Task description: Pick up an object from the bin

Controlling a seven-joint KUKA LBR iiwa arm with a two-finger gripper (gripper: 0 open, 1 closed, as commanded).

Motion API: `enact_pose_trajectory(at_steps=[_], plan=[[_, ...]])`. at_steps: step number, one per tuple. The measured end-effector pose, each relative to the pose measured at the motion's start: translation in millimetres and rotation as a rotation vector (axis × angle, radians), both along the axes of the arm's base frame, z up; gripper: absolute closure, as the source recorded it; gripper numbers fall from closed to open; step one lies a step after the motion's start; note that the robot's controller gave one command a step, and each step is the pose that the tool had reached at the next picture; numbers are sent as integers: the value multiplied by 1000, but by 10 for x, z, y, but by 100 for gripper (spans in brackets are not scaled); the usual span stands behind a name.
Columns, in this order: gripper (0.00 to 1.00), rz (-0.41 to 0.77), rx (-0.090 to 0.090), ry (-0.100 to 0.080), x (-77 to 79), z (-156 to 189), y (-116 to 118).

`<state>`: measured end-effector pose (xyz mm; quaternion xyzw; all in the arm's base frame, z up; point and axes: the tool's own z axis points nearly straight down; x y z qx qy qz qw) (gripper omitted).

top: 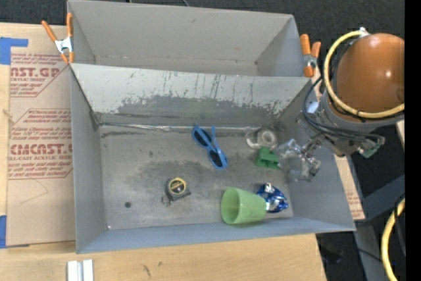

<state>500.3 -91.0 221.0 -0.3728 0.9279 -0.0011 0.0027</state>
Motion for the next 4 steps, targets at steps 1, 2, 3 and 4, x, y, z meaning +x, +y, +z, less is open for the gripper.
enact_pose_trajectory(at_steps=[1,2,3,4], plan=[[0,-2,2,4,-8,-14,4],[0,215,2,3,-196,-1423,-72],[100,213,-1,3,-183,-1377,-80],[100,263,-3,-4,108,-342,-112]])
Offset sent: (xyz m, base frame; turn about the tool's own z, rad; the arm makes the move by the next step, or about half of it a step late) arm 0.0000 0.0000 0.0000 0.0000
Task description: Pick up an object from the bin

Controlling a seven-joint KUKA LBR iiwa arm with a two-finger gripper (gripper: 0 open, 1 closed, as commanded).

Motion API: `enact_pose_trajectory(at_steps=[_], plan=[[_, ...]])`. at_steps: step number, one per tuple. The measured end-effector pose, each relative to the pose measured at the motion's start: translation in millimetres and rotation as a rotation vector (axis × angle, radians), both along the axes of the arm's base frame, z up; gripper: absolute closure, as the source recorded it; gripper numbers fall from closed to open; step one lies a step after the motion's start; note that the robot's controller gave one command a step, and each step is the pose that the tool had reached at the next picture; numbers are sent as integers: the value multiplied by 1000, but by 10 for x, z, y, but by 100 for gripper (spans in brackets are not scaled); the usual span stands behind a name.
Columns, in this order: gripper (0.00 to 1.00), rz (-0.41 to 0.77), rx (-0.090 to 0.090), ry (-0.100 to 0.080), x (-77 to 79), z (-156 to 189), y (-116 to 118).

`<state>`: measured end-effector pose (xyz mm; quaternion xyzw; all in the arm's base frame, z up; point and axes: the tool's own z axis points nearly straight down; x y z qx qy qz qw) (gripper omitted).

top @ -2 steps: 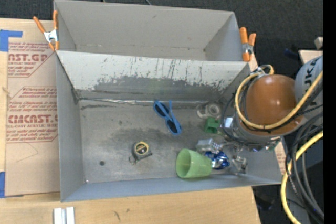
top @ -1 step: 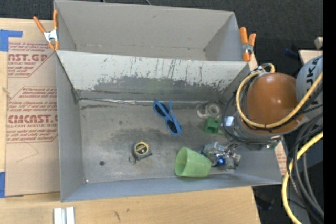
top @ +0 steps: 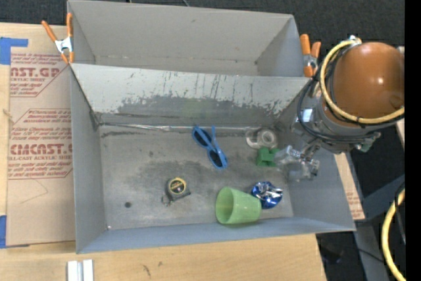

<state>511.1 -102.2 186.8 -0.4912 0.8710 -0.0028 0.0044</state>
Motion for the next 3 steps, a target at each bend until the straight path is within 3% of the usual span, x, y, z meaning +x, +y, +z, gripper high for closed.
enact_pose_trajectory(at_steps=[1,2,3], plan=[[0,0,3,9,-23,-43,9],[0,-4,6,19,-228,-1059,255],[100,-6,2,9,-198,-1016,236]])
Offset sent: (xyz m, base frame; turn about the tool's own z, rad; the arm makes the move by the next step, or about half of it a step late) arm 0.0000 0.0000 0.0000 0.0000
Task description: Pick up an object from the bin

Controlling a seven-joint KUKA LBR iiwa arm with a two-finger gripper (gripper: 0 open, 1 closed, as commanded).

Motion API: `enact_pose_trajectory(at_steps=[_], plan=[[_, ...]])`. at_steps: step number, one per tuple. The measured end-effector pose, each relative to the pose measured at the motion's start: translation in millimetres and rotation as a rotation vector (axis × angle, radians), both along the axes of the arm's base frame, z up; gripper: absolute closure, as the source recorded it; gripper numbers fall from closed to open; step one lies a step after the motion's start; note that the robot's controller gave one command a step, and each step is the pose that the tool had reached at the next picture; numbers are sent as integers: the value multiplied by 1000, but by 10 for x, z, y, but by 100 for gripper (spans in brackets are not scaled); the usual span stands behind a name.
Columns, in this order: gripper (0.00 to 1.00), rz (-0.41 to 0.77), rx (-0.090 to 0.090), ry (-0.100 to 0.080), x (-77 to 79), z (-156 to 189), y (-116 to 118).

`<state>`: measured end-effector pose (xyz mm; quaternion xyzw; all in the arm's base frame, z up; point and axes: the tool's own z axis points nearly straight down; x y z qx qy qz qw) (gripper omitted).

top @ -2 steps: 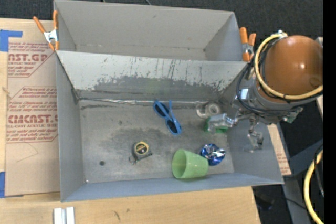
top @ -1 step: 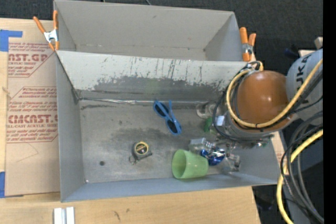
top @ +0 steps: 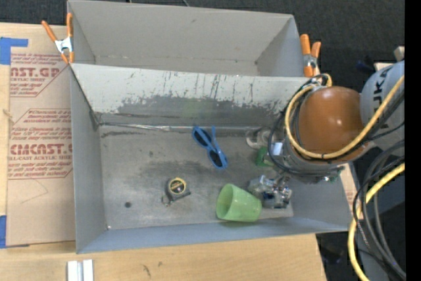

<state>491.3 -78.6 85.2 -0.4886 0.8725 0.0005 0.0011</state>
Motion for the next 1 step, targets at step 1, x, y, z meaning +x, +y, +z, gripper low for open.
enact_pose_trajectory(at_steps=[1], plan=[[100,38,-2,-8,47,1542,79]])
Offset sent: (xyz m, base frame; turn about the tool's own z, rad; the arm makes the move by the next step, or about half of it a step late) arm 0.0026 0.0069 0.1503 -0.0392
